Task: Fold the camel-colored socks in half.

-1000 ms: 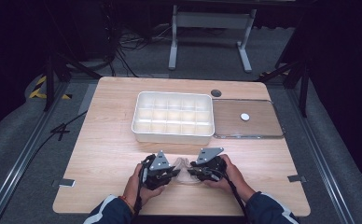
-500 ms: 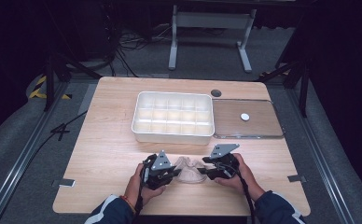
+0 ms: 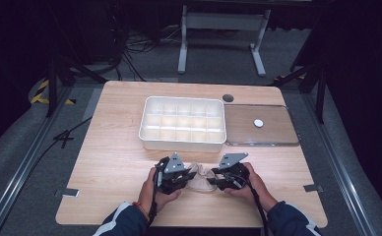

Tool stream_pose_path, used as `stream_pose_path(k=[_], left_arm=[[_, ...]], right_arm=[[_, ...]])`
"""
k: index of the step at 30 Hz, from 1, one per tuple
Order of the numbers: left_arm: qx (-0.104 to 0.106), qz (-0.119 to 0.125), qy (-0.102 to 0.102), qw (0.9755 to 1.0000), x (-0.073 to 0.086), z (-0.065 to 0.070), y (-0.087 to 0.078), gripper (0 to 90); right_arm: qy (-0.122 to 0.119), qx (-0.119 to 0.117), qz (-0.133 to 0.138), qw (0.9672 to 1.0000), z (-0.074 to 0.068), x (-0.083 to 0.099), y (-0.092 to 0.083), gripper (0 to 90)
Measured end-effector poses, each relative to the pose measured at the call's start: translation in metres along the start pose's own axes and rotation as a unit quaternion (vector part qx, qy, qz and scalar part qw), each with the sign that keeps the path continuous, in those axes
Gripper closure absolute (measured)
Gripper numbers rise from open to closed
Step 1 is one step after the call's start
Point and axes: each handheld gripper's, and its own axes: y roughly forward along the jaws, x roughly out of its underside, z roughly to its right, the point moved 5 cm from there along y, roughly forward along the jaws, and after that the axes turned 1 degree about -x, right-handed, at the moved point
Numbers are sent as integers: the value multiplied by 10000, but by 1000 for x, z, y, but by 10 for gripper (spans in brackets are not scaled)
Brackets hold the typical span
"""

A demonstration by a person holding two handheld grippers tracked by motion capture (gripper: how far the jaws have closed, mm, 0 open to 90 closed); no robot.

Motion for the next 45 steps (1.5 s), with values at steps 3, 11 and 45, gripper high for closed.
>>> stream_pose_path(k=[3, 11, 45], left_arm=[[42, -41, -1, 10000, -2, 7, 10, 831], [30, -134, -42, 9999, 1, 9, 26, 828], [141, -140, 251, 9995, -1, 28, 48, 567]], right_arm=[[-4, 6, -11, 10000, 0, 0, 0, 591], [84, 19, 15, 10000, 2, 0, -2, 531], [128, 92, -178, 9997, 9, 6, -6, 701]])
